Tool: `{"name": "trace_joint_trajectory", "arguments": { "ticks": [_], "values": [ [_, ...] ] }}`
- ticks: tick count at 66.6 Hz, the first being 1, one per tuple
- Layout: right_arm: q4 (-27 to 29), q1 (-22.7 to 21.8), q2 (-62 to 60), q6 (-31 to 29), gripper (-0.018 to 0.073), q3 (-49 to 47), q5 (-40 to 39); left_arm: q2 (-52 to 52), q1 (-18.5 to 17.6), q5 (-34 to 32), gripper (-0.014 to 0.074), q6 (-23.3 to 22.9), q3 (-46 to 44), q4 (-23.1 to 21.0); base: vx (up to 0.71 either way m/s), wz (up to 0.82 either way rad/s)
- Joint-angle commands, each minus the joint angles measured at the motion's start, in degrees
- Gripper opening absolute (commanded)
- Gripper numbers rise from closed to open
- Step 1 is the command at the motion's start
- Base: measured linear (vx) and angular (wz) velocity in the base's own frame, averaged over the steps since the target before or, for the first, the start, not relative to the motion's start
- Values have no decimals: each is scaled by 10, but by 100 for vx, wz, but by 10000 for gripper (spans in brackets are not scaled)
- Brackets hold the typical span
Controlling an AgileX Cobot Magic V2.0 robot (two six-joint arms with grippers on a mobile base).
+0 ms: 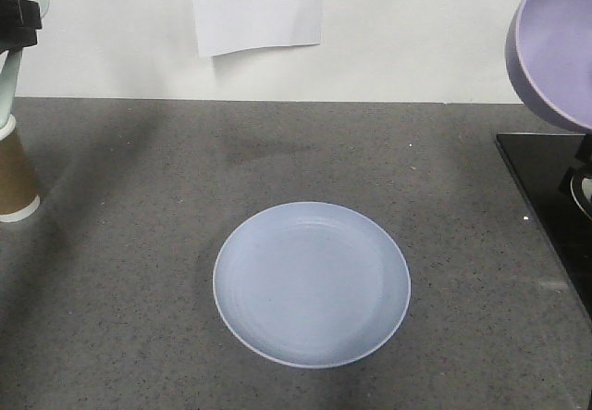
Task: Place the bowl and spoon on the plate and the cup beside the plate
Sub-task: 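Swing the right gripper over the plate and lower the bowl onto it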
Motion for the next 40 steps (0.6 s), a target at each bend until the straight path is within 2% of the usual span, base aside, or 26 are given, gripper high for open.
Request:
{"name": "trace_joint_trajectory", "arguments": {
  "ticks": [1,7,11,17,22,29,40],
  "values": [
    [120,-1,1,-70,-6,-15,2,-17,0,-34,-6,0,-15,-15,0,0],
    [194,0,22,-129,-6,-15,52,-17,0,-34,-6,0,-15,-15,0,0],
    [224,11,37,-158,-6,-16,72,-17,0,-34,-6,0,-15,-15,0,0],
    [219,63,67,-180,-6,-29,83,-17,0,-34,-8,0,-15,-15,0,0],
    [187,125,92,-181,-6,-50,79,-17,0,-34,-8,0,-15,-15,0,0],
    [108,216,132,-173,-6,-85,61,-17,0,-33,-6,0,-15,-15,0,0],
    [-7,314,198,-129,-6,-108,57,-17,0,-33,-6,0,-15,-15,0,0]
  ]
}}
